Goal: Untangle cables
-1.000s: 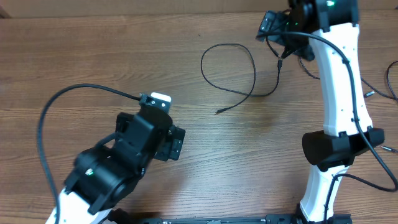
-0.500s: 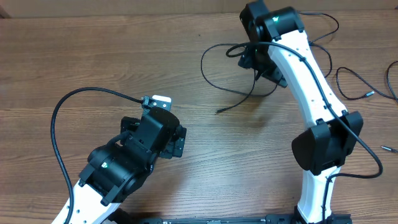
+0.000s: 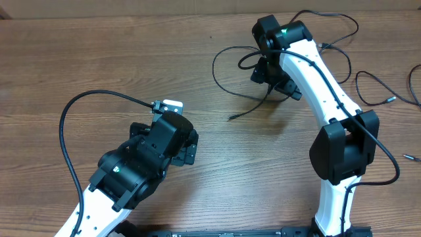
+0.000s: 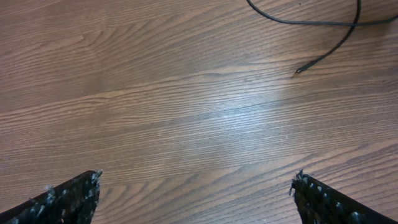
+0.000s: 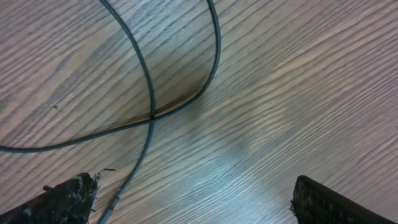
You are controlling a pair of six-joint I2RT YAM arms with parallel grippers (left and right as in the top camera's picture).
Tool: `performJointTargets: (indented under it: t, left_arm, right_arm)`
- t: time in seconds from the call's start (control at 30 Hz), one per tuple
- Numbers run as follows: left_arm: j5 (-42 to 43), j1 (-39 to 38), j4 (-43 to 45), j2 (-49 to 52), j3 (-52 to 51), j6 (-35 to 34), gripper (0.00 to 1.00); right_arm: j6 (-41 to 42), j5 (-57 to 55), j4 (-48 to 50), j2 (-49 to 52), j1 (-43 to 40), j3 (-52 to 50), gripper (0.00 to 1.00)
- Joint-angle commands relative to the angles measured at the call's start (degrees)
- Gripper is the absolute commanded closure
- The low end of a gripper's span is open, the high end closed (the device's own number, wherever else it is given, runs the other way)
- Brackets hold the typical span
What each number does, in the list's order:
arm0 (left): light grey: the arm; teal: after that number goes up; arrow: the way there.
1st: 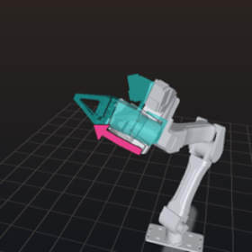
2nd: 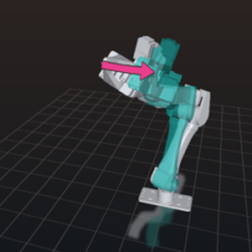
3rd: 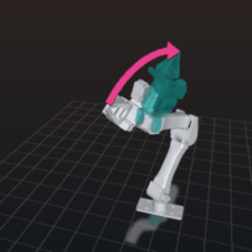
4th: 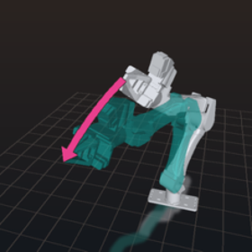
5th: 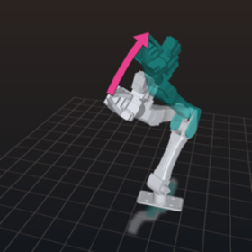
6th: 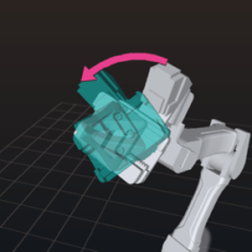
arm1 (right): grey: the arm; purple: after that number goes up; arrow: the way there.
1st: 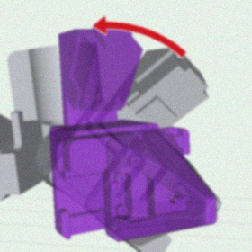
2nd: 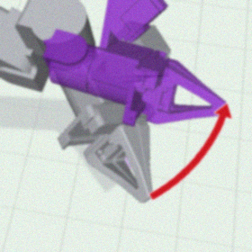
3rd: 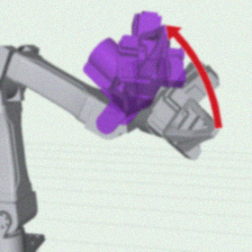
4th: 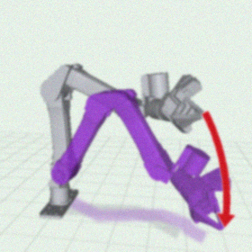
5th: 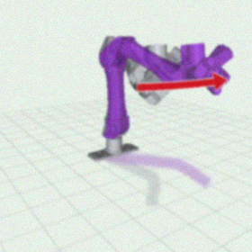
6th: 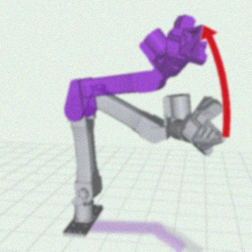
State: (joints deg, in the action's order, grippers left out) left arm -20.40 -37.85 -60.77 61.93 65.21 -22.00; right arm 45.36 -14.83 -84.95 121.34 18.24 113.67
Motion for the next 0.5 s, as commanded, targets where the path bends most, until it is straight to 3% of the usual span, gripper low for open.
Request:
performJointTargets:
  t: [0.0,0.13,0.47]
  left_arm:
    - [-1.0,0.0,-0.3,0.0,-0.2,-0.5,0.01]
    - [-0.7,-0.1,-0.9,-0.3,-0.2,-0.8,0.01]
    - [-0.7,-0.1,-0.7,-6.5,-0.2,-1.4,0.00]
  right_arm:
    - [-5.0,0.0,-0.4,-0.7,-1.9,-0.1,0.00]
    - [-10.2,-0.3,-3.1,-0.9,-2.6,0.0,0.00]
    - [-10.3,-9.2,-10.1,-8.8,-0.9,0.0,0.00]
